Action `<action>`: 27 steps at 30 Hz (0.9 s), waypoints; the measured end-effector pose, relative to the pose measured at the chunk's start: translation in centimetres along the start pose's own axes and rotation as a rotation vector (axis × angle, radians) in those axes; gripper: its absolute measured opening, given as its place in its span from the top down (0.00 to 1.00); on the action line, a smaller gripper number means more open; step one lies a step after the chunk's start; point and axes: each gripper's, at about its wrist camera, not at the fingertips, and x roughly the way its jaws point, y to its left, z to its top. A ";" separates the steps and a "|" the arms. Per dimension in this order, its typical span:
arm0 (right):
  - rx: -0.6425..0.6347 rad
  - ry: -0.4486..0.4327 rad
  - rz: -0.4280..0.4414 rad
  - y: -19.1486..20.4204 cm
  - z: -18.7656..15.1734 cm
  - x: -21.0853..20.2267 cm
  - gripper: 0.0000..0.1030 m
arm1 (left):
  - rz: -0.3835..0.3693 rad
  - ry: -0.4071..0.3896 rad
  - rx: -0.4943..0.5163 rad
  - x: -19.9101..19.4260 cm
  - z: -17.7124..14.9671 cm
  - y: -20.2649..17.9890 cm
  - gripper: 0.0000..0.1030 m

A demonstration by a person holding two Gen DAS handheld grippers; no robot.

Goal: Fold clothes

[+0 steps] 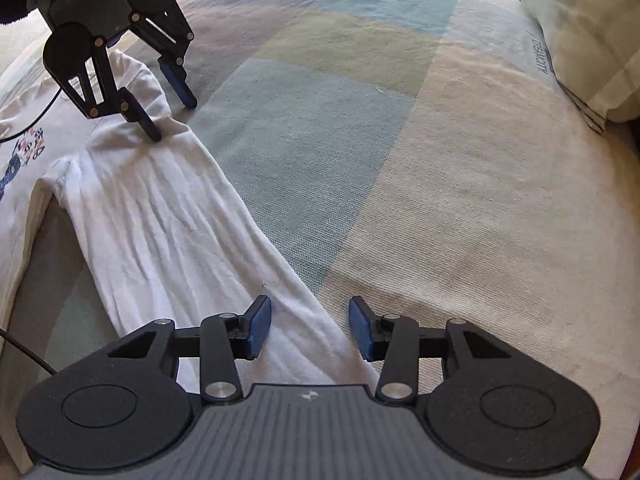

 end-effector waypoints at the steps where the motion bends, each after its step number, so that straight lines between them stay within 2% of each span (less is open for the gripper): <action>1: -0.016 0.005 -0.011 0.4 0.1 0.0 0.68 | 0.011 -0.005 0.004 -0.1 0.0 -0.4 0.91; 3: -0.048 0.014 -0.033 1.1 0.2 0.1 0.85 | 0.031 -0.018 -0.022 -0.3 0.1 -0.5 0.94; 4: -0.064 0.018 -0.045 1.4 0.2 0.1 0.90 | 0.046 -0.030 -0.052 -0.4 0.1 -0.2 0.94; 6: -0.076 0.014 -0.082 1.8 0.4 0.0 0.92 | 0.078 -0.048 -0.115 -0.8 0.1 0.8 0.94; 8: 0.001 -0.007 -0.160 0.8 0.3 -0.1 0.93 | 0.114 -0.059 -0.173 -1.3 0.2 2.0 0.94; 11: 0.124 -0.038 -0.235 -0.8 0.1 -0.8 0.91 | 0.133 -0.079 -0.189 -2.9 -0.3 2.3 0.94; 14: 0.207 -0.102 -0.194 -0.9 -0.7 -3.0 0.85 | 0.140 -0.074 -0.162 -4.0 -1.4 1.6 0.91; 15: 0.233 -0.118 -0.177 -0.6 -1.0 -3.6 0.79 | 0.130 -0.054 -0.157 -3.8 -1.8 1.4 0.91; 17: 0.275 -0.129 -0.168 0.2 -1.7 -4.6 0.75 | 0.085 -0.009 -0.148 -3.4 -2.5 1.0 0.91; 19: 0.301 -0.123 -0.166 1.4 -2.5 -4.9 0.74 | 0.121 0.028 -0.102 -2.4 -3.1 0.0 0.84; 21: 0.322 -0.117 -0.175 2.6 -3.2 -5.1 0.72 | 0.198 0.027 -0.089 -1.6 -3.7 -0.2 0.83; 23: 0.352 -0.110 -0.181 3.5 -4.0 -5.1 0.72 | 0.274 0.006 -0.178 -1.8 -4.0 0.7 0.82; 26: 0.417 -0.098 -0.189 4.3 -5.3 -5.2 0.69 | 0.379 0.023 -0.261 -2.3 -4.1 1.9 0.83; 27: 0.440 -0.095 -0.193 4.5 -5.6 -5.2 0.67 | 0.364 0.014 -0.272 -2.4 -4.0 1.6 0.86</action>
